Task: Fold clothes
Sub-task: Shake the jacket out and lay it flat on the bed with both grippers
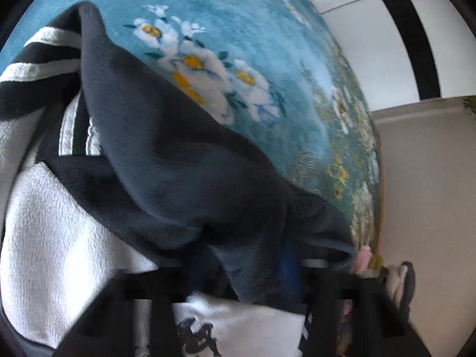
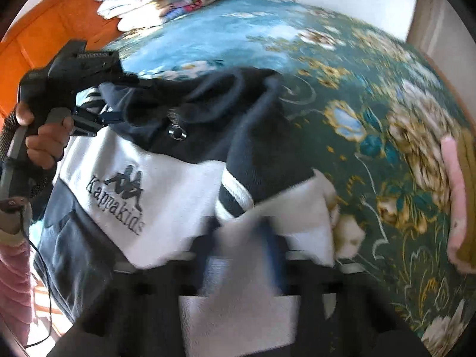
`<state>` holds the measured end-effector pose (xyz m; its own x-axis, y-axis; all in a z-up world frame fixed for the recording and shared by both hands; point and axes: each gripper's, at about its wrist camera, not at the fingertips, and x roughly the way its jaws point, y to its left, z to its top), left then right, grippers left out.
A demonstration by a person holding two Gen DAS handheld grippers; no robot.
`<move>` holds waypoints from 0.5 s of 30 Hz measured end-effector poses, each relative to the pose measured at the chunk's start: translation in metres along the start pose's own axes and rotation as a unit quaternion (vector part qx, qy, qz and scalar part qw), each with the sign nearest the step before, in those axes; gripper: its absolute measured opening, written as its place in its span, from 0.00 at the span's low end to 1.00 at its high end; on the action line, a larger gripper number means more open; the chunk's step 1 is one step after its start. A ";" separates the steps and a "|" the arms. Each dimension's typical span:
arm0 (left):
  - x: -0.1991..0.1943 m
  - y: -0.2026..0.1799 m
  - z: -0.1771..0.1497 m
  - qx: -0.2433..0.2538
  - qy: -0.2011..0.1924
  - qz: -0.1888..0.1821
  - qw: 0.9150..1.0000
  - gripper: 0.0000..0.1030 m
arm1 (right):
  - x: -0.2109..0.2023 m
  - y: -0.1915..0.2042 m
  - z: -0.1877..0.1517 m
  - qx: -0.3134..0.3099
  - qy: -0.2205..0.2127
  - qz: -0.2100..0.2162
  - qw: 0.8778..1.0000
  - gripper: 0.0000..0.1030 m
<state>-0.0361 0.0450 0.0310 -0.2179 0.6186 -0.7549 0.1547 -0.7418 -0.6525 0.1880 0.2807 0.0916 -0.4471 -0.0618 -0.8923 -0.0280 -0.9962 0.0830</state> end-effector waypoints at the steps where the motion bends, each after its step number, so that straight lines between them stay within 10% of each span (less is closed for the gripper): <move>1: 0.001 0.002 0.002 -0.004 -0.005 -0.002 1.000 0.18 | -0.004 -0.010 0.003 0.006 -0.005 -0.007 1.000 0.10; 9: -0.021 -0.024 0.046 0.018 -0.067 -0.068 0.995 0.15 | -0.037 -0.099 0.069 0.033 -0.056 -0.101 0.993 0.08; 15: 0.002 -0.047 0.080 0.026 -0.076 -0.041 0.996 0.16 | -0.011 -0.148 0.125 0.028 -0.052 -0.138 0.989 0.08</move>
<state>-0.1213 0.0602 0.0655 -0.3708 0.6345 -0.6782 0.0818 -0.7051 -0.7044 0.0854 0.4368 0.1451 -0.5057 0.2216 -0.8337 -0.2106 -0.9689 -0.1298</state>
